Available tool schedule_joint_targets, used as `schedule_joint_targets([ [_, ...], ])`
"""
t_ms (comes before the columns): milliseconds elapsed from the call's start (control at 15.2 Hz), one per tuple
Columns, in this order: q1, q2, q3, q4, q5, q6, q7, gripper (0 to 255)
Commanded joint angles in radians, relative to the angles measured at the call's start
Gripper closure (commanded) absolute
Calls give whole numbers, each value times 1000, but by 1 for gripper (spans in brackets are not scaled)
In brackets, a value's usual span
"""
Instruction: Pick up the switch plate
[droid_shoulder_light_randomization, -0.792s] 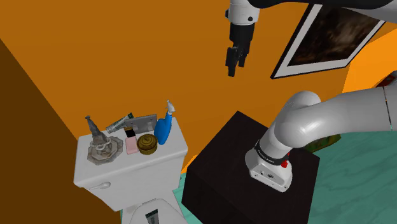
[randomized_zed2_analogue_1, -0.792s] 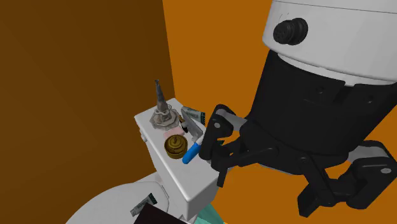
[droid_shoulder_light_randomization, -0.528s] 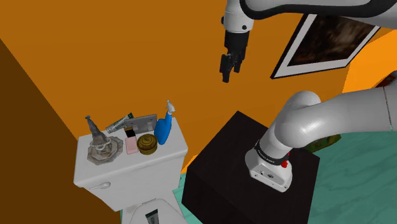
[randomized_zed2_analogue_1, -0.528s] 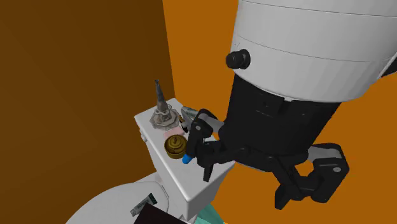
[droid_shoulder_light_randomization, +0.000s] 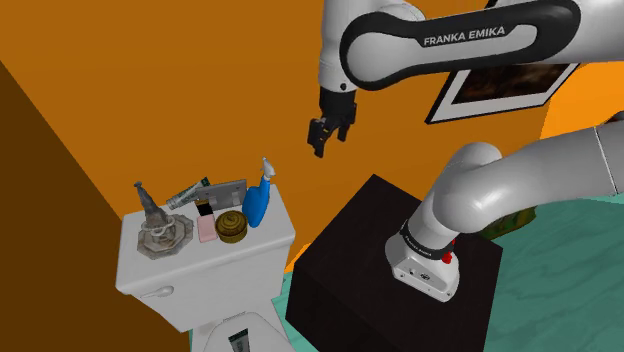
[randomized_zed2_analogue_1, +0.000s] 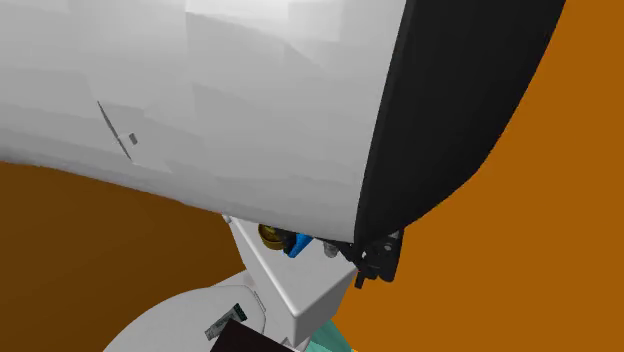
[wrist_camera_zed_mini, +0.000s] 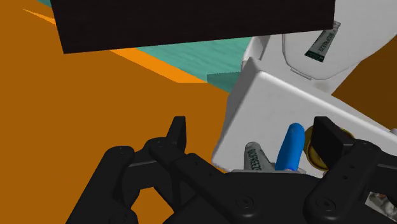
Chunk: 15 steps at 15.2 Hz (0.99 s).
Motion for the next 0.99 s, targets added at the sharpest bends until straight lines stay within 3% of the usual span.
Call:
schedule_joint_targets([
  [0, 7, 42, 44, -12, 24, 84, 61, 0],
  [264, 6, 159, 132, -19, 46, 256, 176, 0],
  [528, -17, 305, 223, 5, 27, 424, 308, 0],
  [726, -53, 430, 293, 43, -34, 539, 431, 0],
  [924, -99, 566, 358, 98, -155, 635, 590, 0],
])
